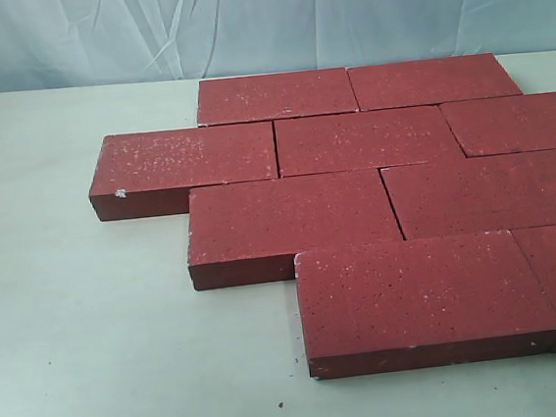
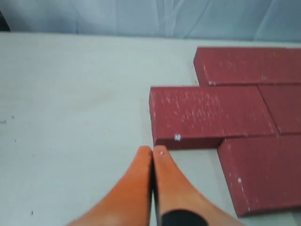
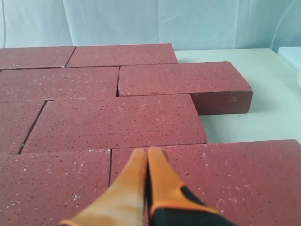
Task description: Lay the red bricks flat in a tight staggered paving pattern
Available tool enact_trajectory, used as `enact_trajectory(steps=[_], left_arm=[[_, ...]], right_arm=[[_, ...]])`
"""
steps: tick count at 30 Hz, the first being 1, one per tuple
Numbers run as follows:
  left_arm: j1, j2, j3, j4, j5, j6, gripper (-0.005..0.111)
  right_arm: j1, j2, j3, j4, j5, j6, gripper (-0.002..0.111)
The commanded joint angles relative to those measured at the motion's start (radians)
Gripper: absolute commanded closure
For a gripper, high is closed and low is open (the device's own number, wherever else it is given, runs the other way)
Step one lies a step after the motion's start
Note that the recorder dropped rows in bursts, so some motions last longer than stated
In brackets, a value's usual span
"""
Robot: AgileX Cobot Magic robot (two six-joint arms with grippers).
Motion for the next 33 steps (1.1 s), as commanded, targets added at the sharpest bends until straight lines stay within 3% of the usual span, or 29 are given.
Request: enact_trajectory(steps=[1, 14, 23, 33], left_arm=[[-0.006, -0.082, 0.052, 0.003, -0.149, 0.002, 0.107], [-0.006, -0.326, 0.350, 0.120, -0.241, 0.002, 0.107], [-0.006, -0.565, 0.631, 0.133, -0.463, 0.002, 0.107], [-0.006, -0.822, 0.847, 0.133, -0.472, 0.002, 0.107]], right_arm=[[-0.006, -0.006, 0.005, -0.004, -0.012, 0.000, 0.109], [-0.006, -0.006, 0.005, -0.004, -0.012, 0.000, 0.109], [-0.006, -0.006, 0.005, -0.004, -0.013, 0.000, 0.109], [-0.006, -0.006, 0.005, -0.004, -0.013, 0.000, 0.109]])
